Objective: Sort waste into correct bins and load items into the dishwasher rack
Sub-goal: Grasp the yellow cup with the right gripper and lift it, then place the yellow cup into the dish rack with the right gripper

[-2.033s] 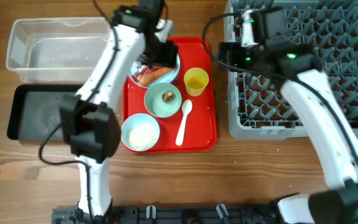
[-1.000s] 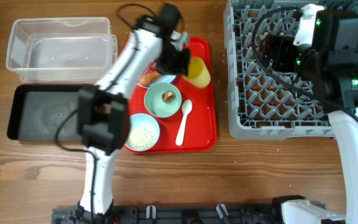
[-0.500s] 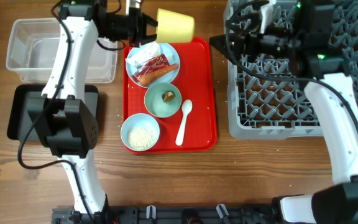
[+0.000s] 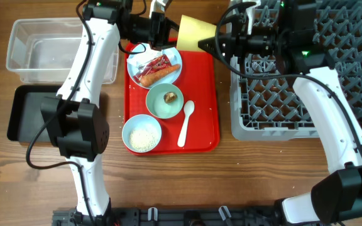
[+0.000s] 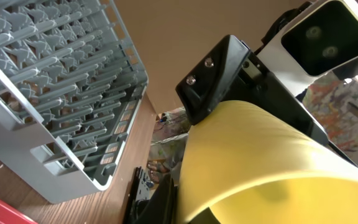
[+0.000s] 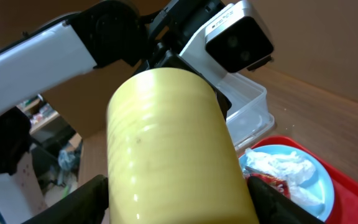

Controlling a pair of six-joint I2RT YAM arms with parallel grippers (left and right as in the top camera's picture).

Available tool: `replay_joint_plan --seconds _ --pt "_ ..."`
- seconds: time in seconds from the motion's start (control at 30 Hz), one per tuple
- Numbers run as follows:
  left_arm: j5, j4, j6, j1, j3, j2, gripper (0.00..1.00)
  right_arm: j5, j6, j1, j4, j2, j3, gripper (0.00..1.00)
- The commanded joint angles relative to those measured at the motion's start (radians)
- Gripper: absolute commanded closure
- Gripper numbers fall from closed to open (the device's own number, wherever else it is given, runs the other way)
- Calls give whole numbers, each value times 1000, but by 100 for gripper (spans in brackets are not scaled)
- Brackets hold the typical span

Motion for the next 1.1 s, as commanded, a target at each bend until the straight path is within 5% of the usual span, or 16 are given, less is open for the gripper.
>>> replay_joint_plan --seconds 0.0,0.07,0.2,0.33,0.47,0.6,0.73,0.87,1.07 --pt "28 4 26 -2 9 -11 96 -12 6 4 5 11 -3 37" --pt "28 6 25 -2 9 -11 87 -12 7 4 5 11 -3 41" --pt "27 19 26 -3 9 -11 51 -6 12 -6 10 4 -3 46" --pt "-57 25 25 -2 9 -11 36 17 41 -84 -22 -55 -3 47" --pt "-168 26 25 -2 9 -11 27 162 29 -182 -175 -137 -3 47" --pt "-396 13 18 21 9 -11 22 503 44 -256 -446 -223 2 50" --pt "-663 -30 18 37 9 -11 4 777 94 -261 -697 -264 72 53" --pt "-892 -86 18 36 9 -11 1 980 135 -261 -919 -259 101 57" --pt "-1020 -120 19 36 9 -11 1 1089 136 -259 -1142 -185 98 57"
